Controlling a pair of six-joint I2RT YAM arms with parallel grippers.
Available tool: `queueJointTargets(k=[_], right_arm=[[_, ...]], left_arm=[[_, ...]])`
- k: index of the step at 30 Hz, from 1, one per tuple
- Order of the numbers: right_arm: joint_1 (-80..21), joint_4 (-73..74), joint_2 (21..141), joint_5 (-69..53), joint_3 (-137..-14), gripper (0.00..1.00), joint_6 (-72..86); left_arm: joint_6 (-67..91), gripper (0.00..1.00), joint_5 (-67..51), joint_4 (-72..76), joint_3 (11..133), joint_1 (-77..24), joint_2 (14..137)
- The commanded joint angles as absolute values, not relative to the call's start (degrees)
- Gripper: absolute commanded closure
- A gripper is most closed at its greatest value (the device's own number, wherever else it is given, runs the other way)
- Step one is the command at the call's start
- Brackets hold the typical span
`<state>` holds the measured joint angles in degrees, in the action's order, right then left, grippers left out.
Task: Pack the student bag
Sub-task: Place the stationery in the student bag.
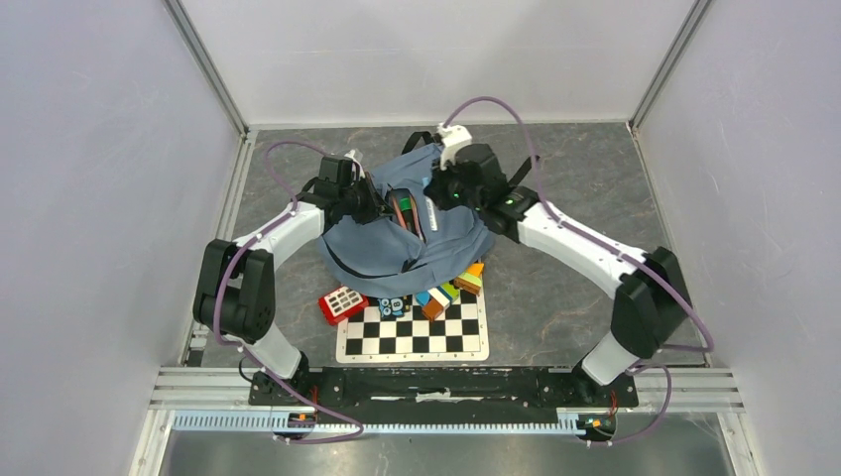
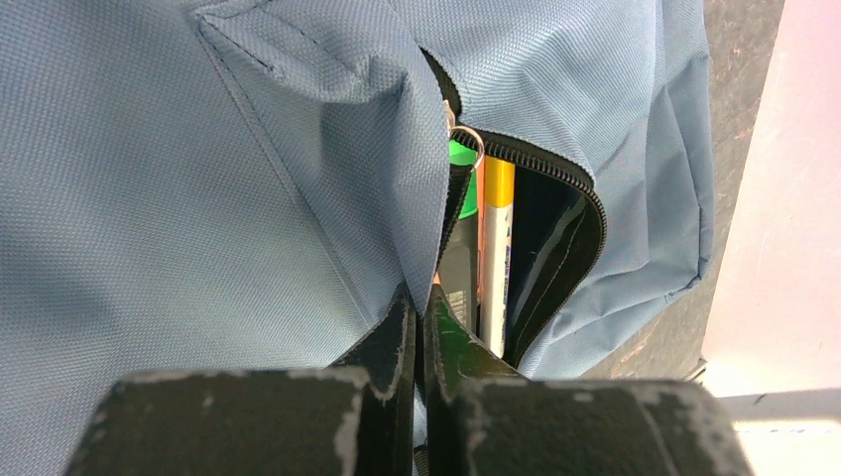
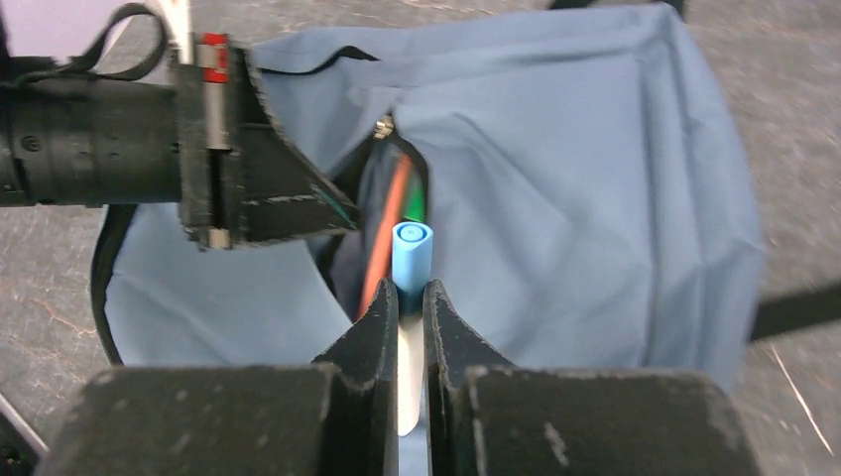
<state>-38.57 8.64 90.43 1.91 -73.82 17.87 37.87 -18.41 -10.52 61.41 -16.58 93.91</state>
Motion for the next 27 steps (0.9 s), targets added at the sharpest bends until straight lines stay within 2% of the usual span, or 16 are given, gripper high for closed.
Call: queueJointTargets(k=[1, 7, 18, 20, 23, 27], right_arm=[[-42.47, 2.78, 96.13, 2.35, -80.51, 1.00, 11.63], [-44.28, 2.39, 102.92, 3.58, -86.04, 1.00, 6.97], [-44.91, 3.28, 109.41, 6.35, -88.44, 1.00, 1.35], [-44.91, 4.68, 109.80, 6.12, -89.20, 0.90, 2.13], [-44.89, 5.15, 108.91, 5.80, -89.01, 0.66, 3.44], [-44.91, 7.47, 107.12, 7.05, -90.87, 0.51, 4.82]], left_arm=[[37.05, 0.98, -22.30, -8.80, 61.35, -16.83, 91.58], [36.57, 0.98, -24.53, -7.43, 60.74, -16.74, 91.69], [35.78, 0.98, -25.39, -8.55, 61.15, -16.79, 91.32], [35.52, 0.98, -25.46, -8.91, 61.26, -16.79, 91.11], [35.20, 0.98, -25.40, -9.42, 61.39, -16.77, 90.97], [33.91, 0.96, -24.97, -11.42, 62.43, -16.79, 90.44]])
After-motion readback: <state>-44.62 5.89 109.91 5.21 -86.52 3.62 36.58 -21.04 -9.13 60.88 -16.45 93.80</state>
